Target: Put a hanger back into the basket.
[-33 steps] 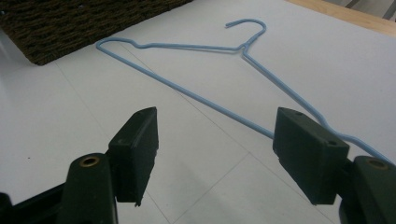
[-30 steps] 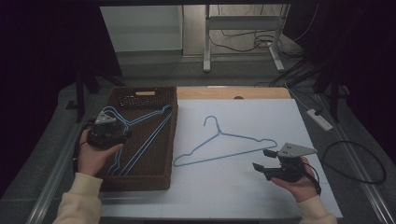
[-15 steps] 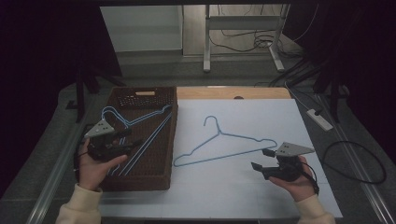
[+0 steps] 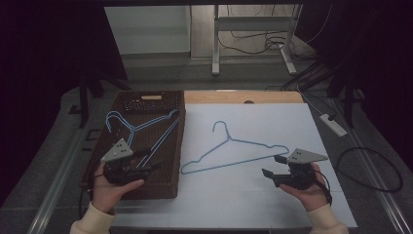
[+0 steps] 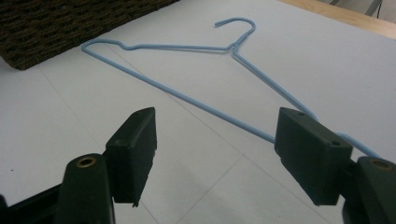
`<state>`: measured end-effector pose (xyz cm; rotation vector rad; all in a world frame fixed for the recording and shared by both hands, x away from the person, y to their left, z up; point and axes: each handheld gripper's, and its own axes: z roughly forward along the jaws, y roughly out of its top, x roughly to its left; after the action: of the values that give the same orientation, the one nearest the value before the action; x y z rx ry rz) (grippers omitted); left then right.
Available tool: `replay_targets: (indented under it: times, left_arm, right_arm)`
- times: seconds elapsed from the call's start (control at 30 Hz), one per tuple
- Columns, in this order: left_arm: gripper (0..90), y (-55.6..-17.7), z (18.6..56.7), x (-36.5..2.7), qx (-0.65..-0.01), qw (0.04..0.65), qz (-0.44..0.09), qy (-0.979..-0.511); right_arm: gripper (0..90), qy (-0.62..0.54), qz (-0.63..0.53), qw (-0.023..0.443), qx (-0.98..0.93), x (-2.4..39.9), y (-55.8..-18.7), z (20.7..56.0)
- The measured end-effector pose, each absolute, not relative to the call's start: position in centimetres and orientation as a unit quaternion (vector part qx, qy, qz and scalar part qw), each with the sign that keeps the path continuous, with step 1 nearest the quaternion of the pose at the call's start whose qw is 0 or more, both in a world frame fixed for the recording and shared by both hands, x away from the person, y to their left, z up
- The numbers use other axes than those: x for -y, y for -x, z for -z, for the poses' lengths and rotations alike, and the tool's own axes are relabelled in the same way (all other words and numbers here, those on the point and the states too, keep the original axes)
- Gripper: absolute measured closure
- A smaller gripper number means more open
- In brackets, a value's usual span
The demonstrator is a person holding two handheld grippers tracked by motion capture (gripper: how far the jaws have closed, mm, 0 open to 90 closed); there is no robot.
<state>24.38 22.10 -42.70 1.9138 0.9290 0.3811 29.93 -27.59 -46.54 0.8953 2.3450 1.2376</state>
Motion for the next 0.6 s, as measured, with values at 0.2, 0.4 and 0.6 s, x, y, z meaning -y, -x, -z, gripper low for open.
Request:
replay_targets:
  times: [0.2, 0.4, 0.6]
  left_arm:
    - [37.9, -24.3, 43.1, -21.5, -0.373, 0.470, -0.151, -0.786]
    - [37.7, -24.2, 43.3, -21.4, -0.371, 0.467, -0.149, -0.788]
    - [37.7, -23.9, 43.2, -21.4, -0.375, 0.467, -0.150, -0.787]
  right_arm:
    - [30.7, -0.322, -0.436, 0.172, -0.823, 27.4, -29.9, 46.5]
    - [31.0, -0.326, -0.433, 0.169, -0.823, 27.0, -30.1, 46.6]
    - [31.8, -0.325, -0.426, 0.167, -0.828, 25.9, -30.4, 46.4]
